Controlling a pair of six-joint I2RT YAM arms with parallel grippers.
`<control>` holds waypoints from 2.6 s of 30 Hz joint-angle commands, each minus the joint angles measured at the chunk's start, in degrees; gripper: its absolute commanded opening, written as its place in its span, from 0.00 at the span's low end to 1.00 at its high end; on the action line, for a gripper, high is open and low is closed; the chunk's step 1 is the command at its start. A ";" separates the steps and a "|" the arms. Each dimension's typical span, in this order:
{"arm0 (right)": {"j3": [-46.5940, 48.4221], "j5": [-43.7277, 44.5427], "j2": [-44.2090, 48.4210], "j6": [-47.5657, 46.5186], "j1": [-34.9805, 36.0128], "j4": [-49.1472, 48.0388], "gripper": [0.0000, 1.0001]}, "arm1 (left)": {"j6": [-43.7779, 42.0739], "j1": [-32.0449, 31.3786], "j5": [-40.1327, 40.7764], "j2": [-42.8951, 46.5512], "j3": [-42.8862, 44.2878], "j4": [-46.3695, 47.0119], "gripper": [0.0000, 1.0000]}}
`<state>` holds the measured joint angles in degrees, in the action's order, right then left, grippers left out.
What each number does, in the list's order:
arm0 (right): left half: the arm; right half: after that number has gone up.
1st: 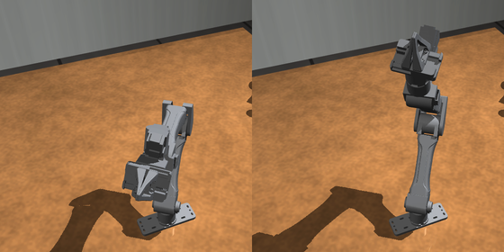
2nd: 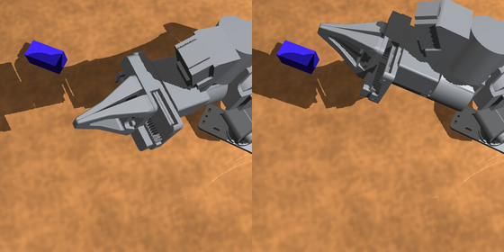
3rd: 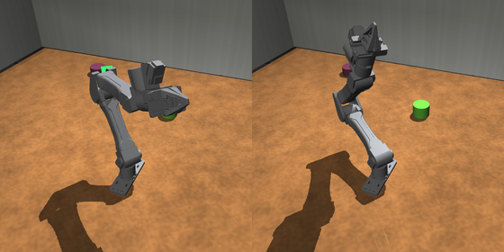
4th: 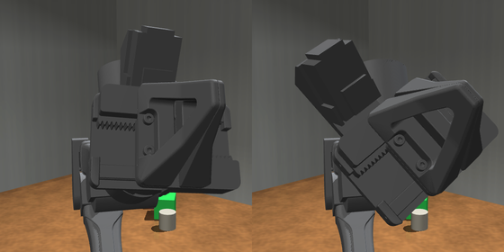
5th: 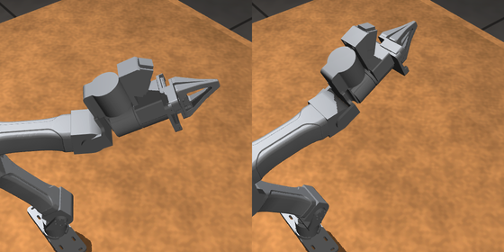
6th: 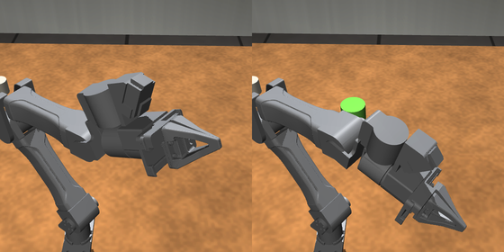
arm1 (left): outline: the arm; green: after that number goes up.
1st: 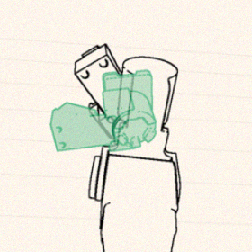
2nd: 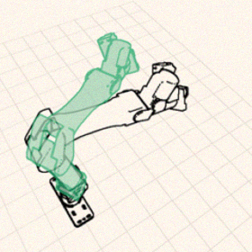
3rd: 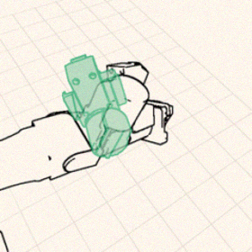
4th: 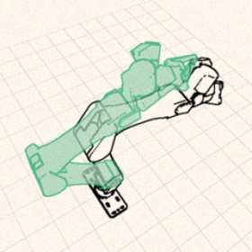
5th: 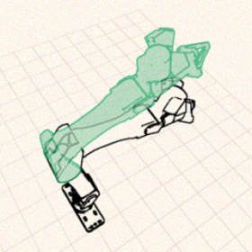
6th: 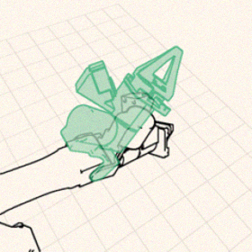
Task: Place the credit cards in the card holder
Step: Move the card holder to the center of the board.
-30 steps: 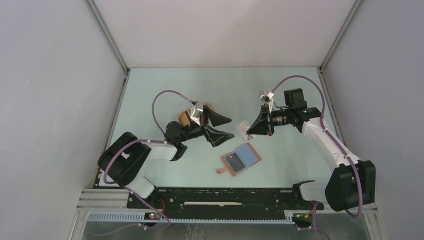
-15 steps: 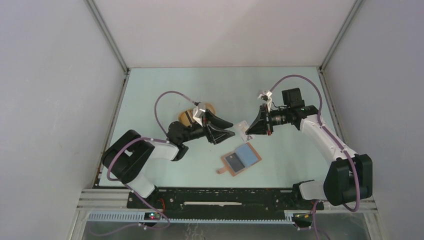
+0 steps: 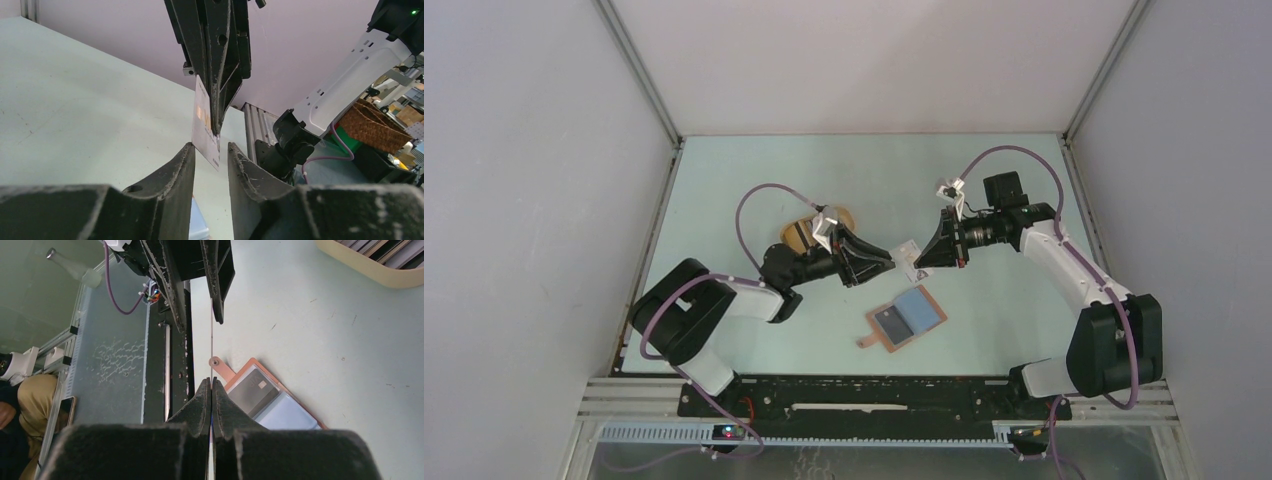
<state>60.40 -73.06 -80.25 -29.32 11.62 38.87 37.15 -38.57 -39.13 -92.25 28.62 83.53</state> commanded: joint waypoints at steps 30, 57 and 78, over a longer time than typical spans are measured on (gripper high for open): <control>1.91 -1.03 -1.58 -1.89 2.58 0.79 0.00 | 0.12 -1.22 0.46 -1.40 3.53 3.13 0.16; 6.14 1.47 0.56 -9.30 0.51 10.16 0.70 | 5.00 -2.40 -3.23 -2.91 2.73 2.34 0.00; 6.21 4.33 0.76 -9.61 2.08 10.17 0.43 | -2.25 -4.62 -2.86 -1.80 6.54 -13.13 0.00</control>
<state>64.25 -69.80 -80.27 -37.45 13.23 48.60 36.80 -43.00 -41.15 -95.50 33.01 70.24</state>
